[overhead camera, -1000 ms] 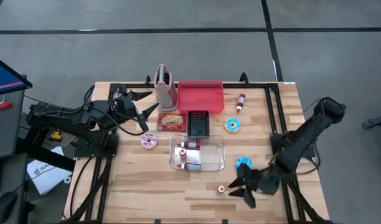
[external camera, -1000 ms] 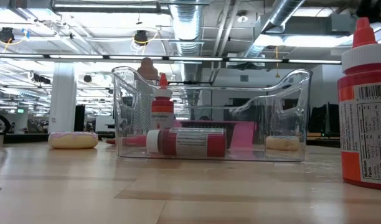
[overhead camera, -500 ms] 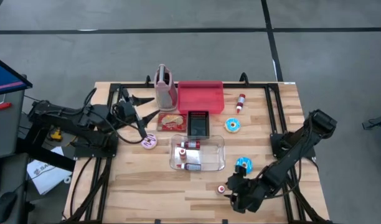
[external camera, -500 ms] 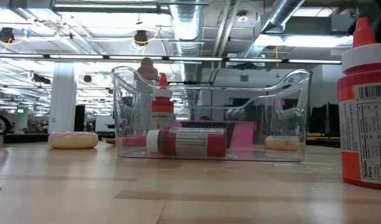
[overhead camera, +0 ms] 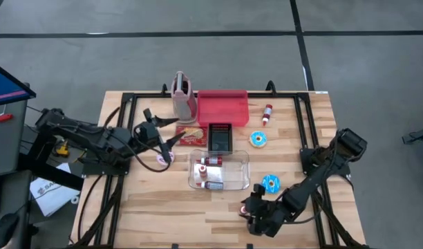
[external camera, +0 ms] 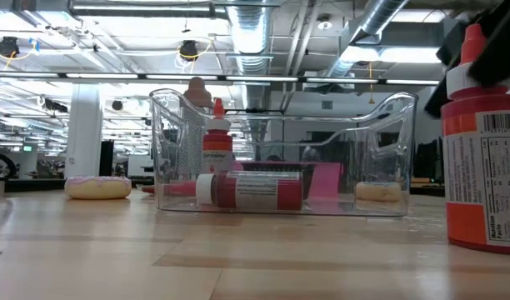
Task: Pick & Place Food Item
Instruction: Put the orange food coloring bottle into the transparent bin
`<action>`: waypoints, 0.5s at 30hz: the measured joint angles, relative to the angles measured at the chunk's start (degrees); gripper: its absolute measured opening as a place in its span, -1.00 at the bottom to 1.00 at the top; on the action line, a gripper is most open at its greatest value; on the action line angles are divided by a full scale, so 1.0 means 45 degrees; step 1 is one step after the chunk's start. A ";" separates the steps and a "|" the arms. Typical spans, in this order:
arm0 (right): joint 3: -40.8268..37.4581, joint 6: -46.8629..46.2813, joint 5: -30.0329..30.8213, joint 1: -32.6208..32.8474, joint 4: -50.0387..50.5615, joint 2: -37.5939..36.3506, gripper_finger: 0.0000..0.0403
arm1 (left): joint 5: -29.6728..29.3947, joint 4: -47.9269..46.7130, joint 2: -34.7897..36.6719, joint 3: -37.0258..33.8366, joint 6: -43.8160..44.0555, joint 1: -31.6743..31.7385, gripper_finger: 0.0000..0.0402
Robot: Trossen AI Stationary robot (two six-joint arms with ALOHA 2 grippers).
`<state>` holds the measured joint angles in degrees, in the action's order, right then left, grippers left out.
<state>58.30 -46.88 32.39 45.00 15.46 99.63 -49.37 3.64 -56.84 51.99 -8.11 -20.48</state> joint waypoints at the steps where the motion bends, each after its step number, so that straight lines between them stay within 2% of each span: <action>1: 0.0000 0.0079 -0.0062 -0.0041 0.0020 0.0092 0.15 | -0.0061 0.0259 -0.0107 0.0000 -0.0005 -0.0132 0.15; 7: 0.0000 0.0192 -0.0064 0.0080 0.0140 0.0244 0.06 | -0.0838 0.0669 -0.0500 0.0000 0.0006 -0.0969 0.14; 15: 0.0000 0.0196 0.0097 0.0127 0.0081 0.0195 -0.37 | -0.1416 0.0748 -0.0482 0.0000 0.0342 -0.1566 -0.02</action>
<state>58.30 -46.00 32.83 45.57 15.83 100.51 -55.75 7.01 -59.00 51.99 -6.57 -27.53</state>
